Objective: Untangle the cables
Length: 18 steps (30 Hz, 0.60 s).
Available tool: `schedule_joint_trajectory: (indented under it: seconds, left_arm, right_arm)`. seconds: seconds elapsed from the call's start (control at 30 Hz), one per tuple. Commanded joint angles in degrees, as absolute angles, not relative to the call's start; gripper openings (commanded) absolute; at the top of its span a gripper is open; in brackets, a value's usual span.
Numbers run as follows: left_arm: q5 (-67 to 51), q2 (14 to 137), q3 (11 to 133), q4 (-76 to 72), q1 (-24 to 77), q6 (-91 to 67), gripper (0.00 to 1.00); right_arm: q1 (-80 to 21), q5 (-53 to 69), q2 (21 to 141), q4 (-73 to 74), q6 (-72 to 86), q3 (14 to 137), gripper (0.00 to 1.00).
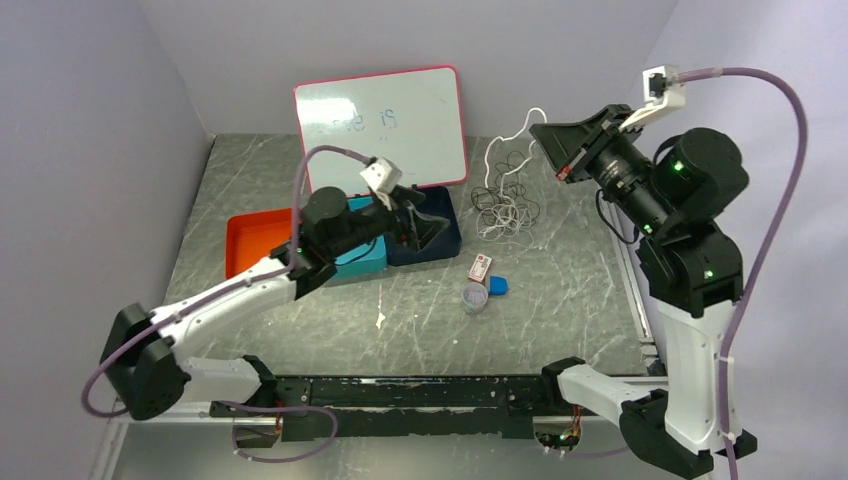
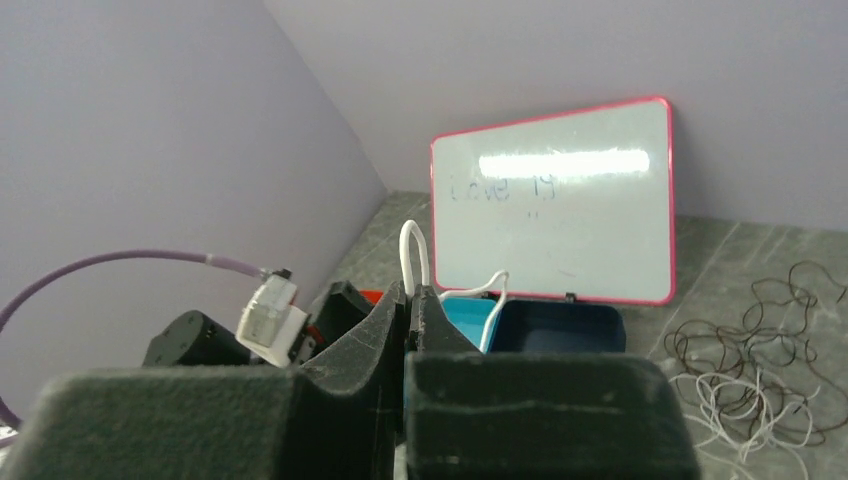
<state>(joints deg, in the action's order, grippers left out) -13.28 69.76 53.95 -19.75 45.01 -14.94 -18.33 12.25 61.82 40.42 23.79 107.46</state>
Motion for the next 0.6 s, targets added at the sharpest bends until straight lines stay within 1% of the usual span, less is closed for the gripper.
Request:
schedule_joint_trajectory:
  seconds: [0.0, 0.27, 0.43, 0.57]
  left_arm:
    - [-13.71, 76.05, 57.65, -30.15, 48.80, -13.55, 0.88]
    - [-13.94, 90.34, 63.35, -40.98, 52.31, -15.47, 0.92]
    - [-14.26, 98.01, 68.56, -41.74, 52.91, -15.78, 0.92]
    - [-15.67, 102.33, 73.12, -41.64, 52.91, -16.20, 0.90]
  right_arm:
    - [-18.07, 12.52, 60.34, 34.82, 27.83, 104.44, 0.00]
    - [-18.06, 12.05, 59.62, 31.11, 30.34, 103.33, 0.00]
    - [-18.06, 12.54, 58.52, 29.22, 32.17, 102.00, 0.00]
    - [-18.03, 12.86, 58.26, 29.09, 32.78, 101.59, 0.00]
